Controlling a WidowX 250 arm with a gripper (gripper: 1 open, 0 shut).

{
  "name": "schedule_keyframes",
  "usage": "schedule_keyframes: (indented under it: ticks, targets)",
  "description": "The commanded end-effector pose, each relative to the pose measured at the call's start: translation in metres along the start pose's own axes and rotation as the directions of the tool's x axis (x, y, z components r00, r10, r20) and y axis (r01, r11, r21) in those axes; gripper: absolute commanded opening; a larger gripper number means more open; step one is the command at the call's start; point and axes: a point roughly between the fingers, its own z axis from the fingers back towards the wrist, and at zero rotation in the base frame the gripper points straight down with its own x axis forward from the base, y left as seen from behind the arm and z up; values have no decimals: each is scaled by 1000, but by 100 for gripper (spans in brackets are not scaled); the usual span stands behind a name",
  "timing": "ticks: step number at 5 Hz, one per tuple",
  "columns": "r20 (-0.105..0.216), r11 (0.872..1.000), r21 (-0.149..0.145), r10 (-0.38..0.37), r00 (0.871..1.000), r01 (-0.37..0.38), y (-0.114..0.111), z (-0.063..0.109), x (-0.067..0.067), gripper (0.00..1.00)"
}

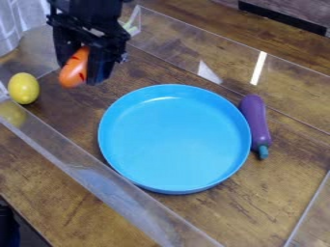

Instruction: Move the carrot to the left side

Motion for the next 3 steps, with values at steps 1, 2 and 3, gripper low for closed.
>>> schedule_keyframes:
  ticks: [1, 2, 3]
  targets:
    - [41, 999, 7, 36, 999, -37, 10, 1, 6, 0]
    - [43, 999, 8, 51, 998, -51, 16, -5, 9, 0]
    - [48, 998, 8, 62, 997, -63, 22, -12, 12, 0]
